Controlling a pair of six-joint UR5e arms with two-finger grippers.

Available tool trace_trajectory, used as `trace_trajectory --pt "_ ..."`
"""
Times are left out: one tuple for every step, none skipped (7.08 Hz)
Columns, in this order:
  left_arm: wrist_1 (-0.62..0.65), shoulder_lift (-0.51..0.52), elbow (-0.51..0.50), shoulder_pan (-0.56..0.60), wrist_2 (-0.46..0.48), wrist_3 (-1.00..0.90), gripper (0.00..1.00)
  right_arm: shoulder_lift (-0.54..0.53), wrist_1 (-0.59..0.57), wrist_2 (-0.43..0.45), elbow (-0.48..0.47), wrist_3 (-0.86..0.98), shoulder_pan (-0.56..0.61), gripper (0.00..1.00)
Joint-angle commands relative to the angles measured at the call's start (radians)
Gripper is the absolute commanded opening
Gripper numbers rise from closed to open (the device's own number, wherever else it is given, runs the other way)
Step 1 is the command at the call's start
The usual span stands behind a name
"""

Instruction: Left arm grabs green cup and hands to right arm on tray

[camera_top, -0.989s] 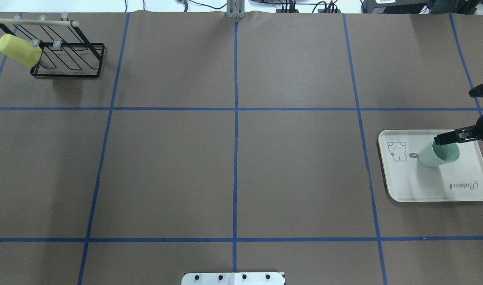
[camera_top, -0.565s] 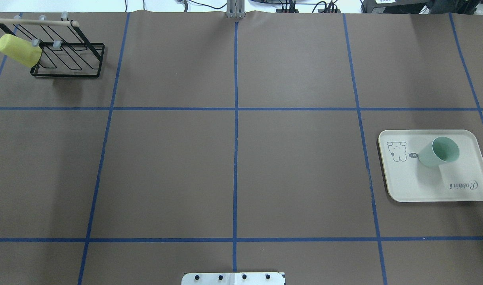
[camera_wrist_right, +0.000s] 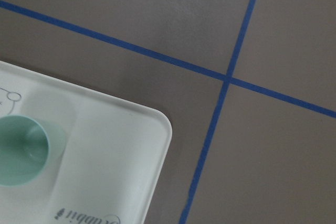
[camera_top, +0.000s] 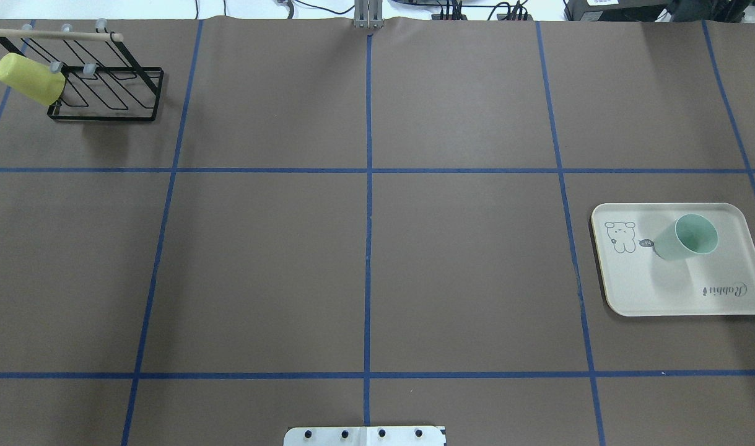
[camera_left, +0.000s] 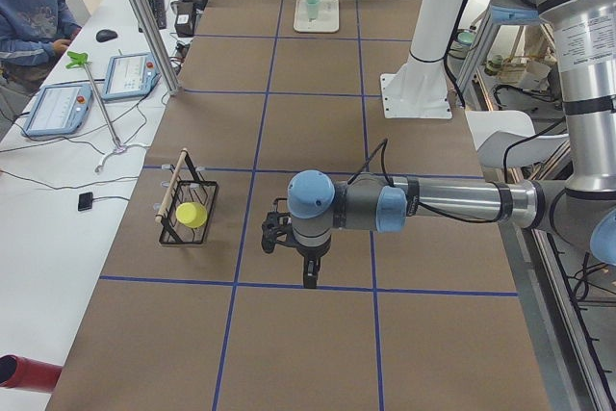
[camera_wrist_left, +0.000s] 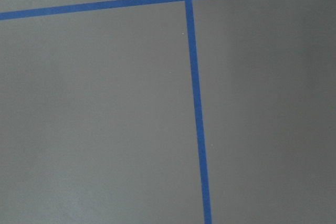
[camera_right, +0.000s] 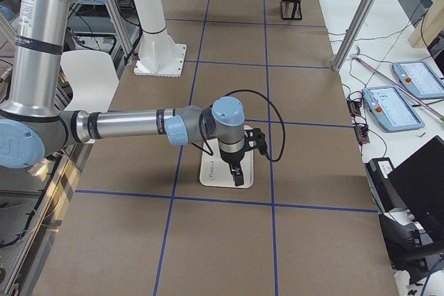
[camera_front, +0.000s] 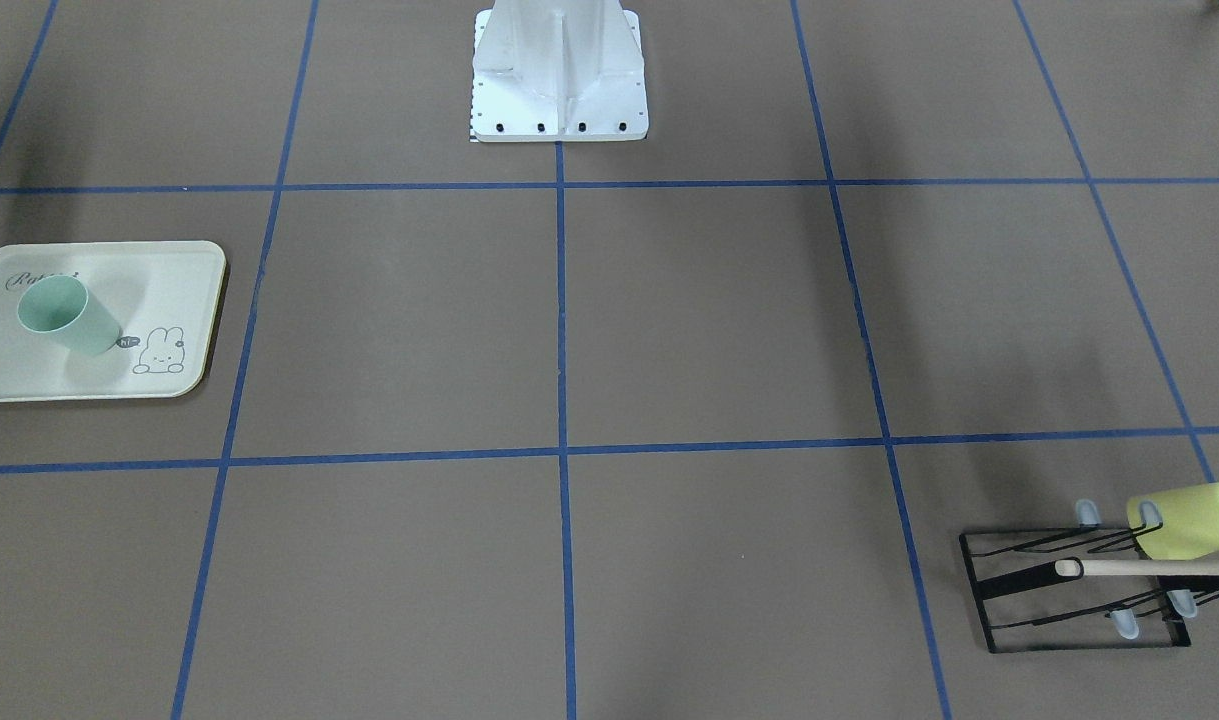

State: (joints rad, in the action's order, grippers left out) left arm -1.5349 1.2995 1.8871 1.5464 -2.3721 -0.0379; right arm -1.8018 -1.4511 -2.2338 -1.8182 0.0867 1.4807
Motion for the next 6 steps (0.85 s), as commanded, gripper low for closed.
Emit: trace_trajectory --pt "0.024 -0.009 0.017 0.020 0.008 -0.002 1.00 -0.025 0.003 0.042 0.030 0.008 0.012 1.00" --pt "0.022 -0.002 0.009 0.021 0.011 -0.002 1.00 -0.024 0.006 0.024 0.030 0.008 0.012 1.00" --pt "0.021 0.001 0.006 0.021 0.023 -0.002 1.00 -0.027 0.008 -0.002 0.023 0.007 0.019 1.00" --pt "0.019 0.001 0.003 0.021 0.042 0.000 1.00 -0.027 0.008 -0.010 -0.002 0.005 0.050 1.00" --pt "0.021 0.003 0.003 0.021 0.040 0.001 1.00 -0.025 0.008 -0.007 -0.015 0.005 0.049 1.00" --pt "0.021 0.004 0.001 0.021 0.037 0.013 1.00 -0.025 0.006 -0.009 -0.030 0.004 0.050 1.00"
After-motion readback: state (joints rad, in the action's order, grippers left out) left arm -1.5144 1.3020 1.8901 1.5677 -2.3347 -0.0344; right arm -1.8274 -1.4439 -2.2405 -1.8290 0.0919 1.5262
